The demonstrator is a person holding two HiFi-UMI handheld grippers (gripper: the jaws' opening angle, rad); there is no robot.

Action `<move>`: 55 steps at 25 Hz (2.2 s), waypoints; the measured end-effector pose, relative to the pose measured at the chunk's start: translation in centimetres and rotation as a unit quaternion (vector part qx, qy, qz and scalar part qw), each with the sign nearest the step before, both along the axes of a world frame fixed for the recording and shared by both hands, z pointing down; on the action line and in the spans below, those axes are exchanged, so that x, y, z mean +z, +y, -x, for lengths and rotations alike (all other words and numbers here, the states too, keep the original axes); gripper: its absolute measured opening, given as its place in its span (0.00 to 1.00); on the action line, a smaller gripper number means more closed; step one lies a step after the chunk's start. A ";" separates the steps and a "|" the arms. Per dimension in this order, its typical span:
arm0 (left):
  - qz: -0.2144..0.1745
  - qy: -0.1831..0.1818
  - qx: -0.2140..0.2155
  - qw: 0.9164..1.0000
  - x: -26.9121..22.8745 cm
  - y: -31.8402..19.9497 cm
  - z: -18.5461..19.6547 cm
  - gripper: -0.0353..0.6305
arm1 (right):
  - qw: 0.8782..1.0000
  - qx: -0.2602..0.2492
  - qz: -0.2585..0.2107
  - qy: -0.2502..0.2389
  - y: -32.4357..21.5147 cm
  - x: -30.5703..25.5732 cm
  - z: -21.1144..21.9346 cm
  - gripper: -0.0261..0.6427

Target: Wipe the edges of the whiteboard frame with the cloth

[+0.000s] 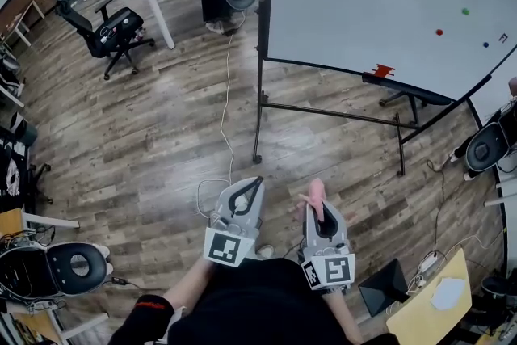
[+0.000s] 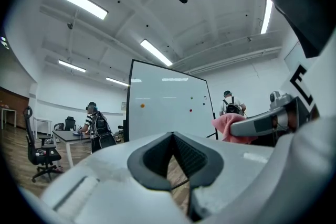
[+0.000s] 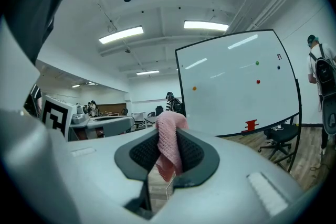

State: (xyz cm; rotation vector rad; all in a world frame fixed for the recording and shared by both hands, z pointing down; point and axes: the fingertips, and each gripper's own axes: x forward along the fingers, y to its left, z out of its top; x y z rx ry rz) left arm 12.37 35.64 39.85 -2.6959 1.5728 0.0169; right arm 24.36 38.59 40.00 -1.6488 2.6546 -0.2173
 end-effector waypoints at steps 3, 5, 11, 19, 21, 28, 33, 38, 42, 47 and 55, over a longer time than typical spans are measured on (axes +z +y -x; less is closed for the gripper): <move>0.001 0.011 -0.001 1.000 -0.3 -3.2 0.9 0.05 | 1.000 0.002 0.004 0.003 -2.9 -0.3 0.8 0.13; 0.004 0.014 -0.002 1.000 -0.5 -5.2 1.6 0.05 | 1.000 0.002 0.003 0.005 -4.9 -0.7 1.5 0.13; -0.012 0.003 0.015 1.000 -1.5 -12.1 2.6 0.05 | 1.000 0.013 -0.010 0.013 -11.8 -1.9 2.7 0.13; -0.017 0.005 0.034 0.999 -1.9 -19.9 4.9 0.05 | 0.999 0.027 -0.016 0.019 -19.9 -2.2 5.7 0.13; -0.037 -0.002 0.040 0.999 -2.5 -21.5 5.7 0.05 | 0.999 0.029 -0.020 0.023 -21.6 -2.3 6.6 0.13; -0.018 0.017 0.047 0.999 -2.3 -25.9 8.9 0.05 | 0.998 0.039 -0.031 0.026 -25.7 -2.5 9.9 0.13; -0.030 0.009 0.049 0.998 -2.5 -27.9 9.6 0.05 | 0.998 0.040 -0.030 0.034 -27.4 -2.3 10.8 0.13; -0.014 0.015 0.043 0.999 -2.1 -29.1 9.7 0.05 | 0.998 0.041 -0.033 0.039 -29.0 -2.6 10.6 0.13; -0.026 0.007 0.037 0.999 -2.3 -30.2 9.8 0.05 | 0.998 0.033 -0.035 0.038 -30.6 -2.6 10.4 0.13; -0.039 -0.006 0.017 0.999 -3.0 -32.6 9.7 0.05 | 0.999 0.012 -0.036 0.036 -33.6 -2.7 10.3 0.13; -0.031 0.000 -0.019 0.999 -4.0 -37.6 8.9 0.05 | 0.998 -0.024 -0.051 0.026 -39.6 -4.0 9.7 0.13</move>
